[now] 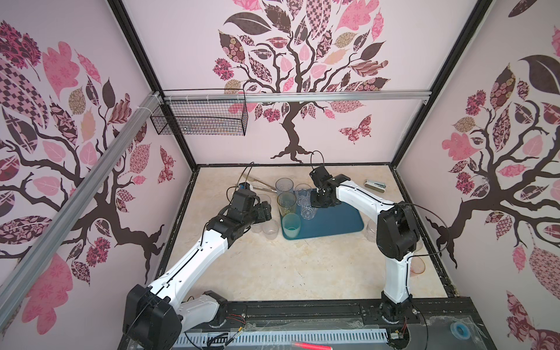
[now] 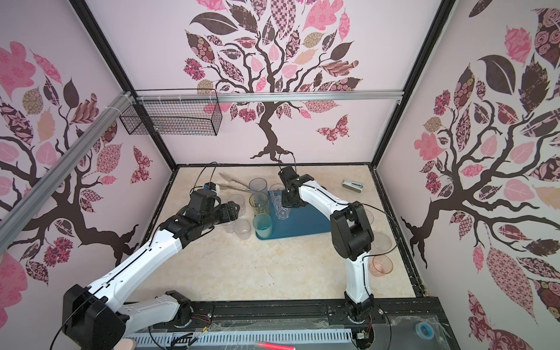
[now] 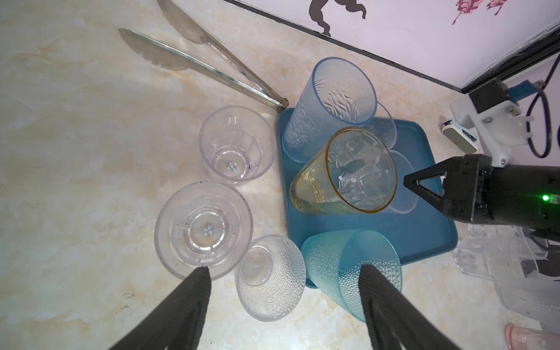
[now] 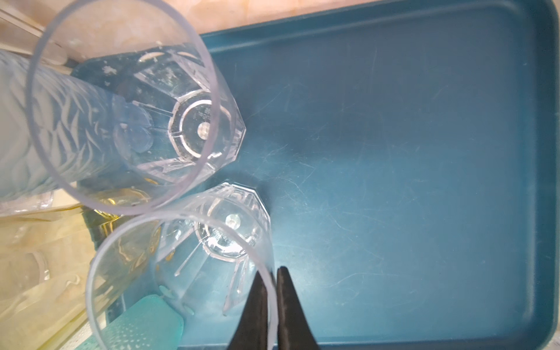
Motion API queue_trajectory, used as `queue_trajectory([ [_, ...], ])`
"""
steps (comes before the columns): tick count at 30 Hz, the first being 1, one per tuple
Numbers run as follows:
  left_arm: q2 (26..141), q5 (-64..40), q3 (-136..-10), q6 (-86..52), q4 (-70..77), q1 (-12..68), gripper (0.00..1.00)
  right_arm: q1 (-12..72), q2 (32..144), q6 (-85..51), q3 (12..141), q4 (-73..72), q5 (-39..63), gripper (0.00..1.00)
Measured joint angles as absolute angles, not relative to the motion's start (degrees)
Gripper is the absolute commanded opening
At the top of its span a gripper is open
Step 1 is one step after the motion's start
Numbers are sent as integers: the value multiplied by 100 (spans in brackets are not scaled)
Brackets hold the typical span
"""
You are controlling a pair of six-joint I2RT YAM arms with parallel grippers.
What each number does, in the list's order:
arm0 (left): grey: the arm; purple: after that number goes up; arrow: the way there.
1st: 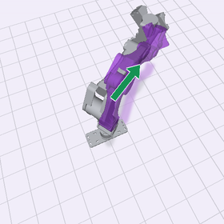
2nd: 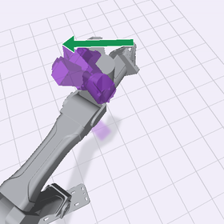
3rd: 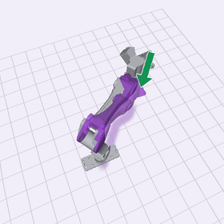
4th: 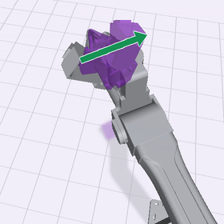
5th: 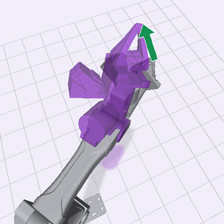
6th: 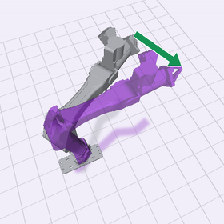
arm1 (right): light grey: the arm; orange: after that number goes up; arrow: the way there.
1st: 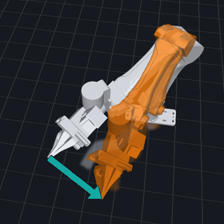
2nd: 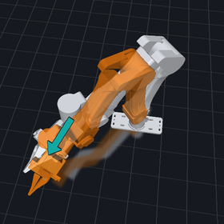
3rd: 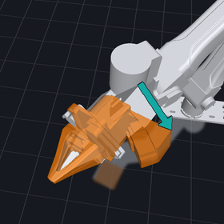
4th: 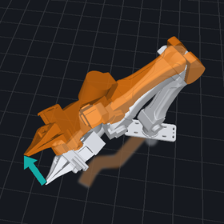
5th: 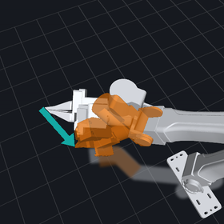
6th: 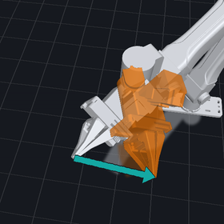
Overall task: Place the glasses into the tray
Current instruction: Place the glass on the tray.
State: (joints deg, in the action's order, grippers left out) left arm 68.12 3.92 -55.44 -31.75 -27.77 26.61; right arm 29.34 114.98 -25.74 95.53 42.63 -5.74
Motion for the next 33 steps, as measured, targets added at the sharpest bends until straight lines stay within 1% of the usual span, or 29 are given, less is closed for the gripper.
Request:
queue_trajectory([
  [6,6825,333,-5544,-3175,-2808,2659,81,2941,11555,-2606,9642,4254,-484,23],
  [10,6829,318,-5546,-3142,-2906,2558,77,2945,11548,-2628,9636,4241,-386,30],
  [13,6829,261,-5548,-3107,-3048,2241,75,2945,11528,-2620,9638,4252,-292,36],
  [16,6851,32,-5551,-3059,-3245,1717,71,2945,11461,-2569,9636,4278,-233,41],
  [18,6958,-250,-5561,-3026,-3391,1363,65,2945,11275,-2554,9561,4263,-211,43],
  [20,7159,-593,-5596,-2980,-3542,1131,62,2945,10951,-2547,9386,4213,-185,45],
  [24,7550,-1002,-5627,-2834,-3819,1048,61,2947,10158,-2550,8927,4150,-134,46],
  [29,7789,-906,-5662,-2652,-4001,1033,61,2950,9544,-2547,8423,4088,-123,46],
  [33,8128,-777,-5955,-2515,-4045,1020,62,2952,9336,-2552,8038,4027,-113,47],
])
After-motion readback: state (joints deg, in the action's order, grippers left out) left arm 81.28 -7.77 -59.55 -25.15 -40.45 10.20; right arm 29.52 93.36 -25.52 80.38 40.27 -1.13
